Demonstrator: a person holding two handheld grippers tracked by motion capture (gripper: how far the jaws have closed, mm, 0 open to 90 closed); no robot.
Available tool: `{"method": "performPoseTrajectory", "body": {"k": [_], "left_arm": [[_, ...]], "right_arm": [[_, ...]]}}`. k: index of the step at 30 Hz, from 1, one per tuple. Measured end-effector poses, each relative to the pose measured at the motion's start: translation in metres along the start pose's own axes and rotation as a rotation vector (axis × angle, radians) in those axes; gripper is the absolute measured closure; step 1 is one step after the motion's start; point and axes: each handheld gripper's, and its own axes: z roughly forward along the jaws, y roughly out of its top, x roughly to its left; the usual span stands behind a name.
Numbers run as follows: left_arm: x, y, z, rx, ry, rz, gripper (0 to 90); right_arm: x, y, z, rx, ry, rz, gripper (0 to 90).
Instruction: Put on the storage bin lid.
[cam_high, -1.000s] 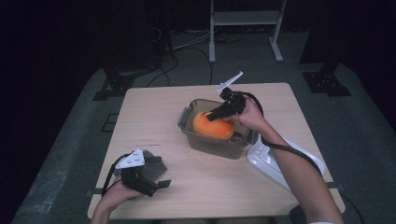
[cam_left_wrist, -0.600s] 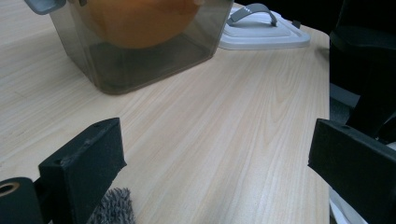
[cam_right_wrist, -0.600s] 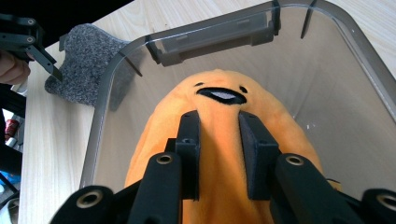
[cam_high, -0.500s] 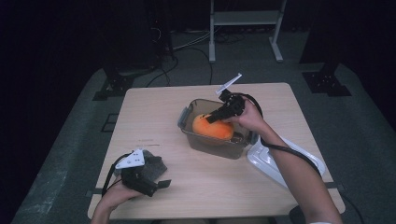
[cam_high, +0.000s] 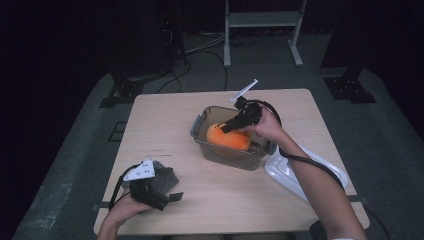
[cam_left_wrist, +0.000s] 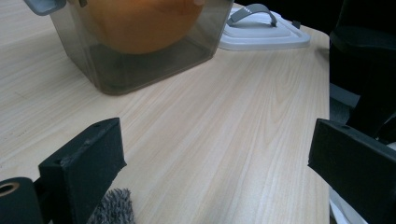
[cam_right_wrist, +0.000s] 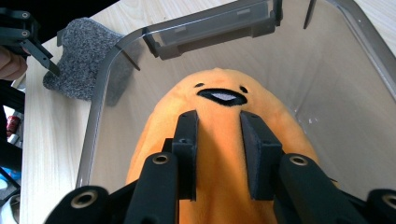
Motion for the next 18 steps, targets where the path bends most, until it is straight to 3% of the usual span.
{"method": "performPoseTrajectory", "body": {"k": [18], "left_arm": [[-0.0002,0.0003,-0.0002,-0.001,-0.001,-0.003,2.8]], "right_arm": [[0.0003,-0.0012,0.0025,0.031,-0.009,0.009,65.0]]}}
